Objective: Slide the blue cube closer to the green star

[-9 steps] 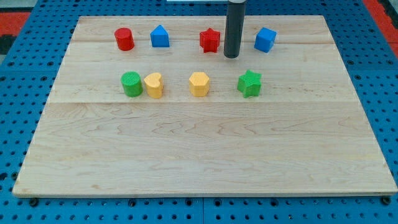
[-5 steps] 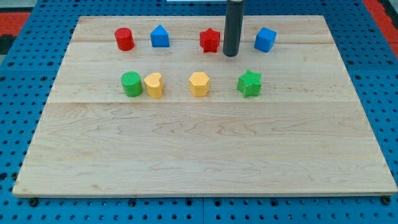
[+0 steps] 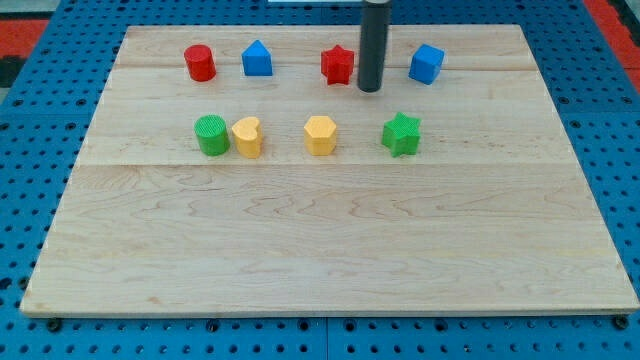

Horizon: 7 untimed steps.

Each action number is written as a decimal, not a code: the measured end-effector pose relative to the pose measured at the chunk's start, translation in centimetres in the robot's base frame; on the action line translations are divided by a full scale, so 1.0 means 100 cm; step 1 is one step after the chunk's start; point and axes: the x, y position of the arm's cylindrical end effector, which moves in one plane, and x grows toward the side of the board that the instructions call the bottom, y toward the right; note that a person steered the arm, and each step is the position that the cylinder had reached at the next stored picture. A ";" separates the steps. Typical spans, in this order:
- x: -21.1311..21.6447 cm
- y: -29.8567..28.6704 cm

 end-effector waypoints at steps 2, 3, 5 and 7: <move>-0.049 0.153; -0.098 0.130; -0.016 0.085; -0.030 0.027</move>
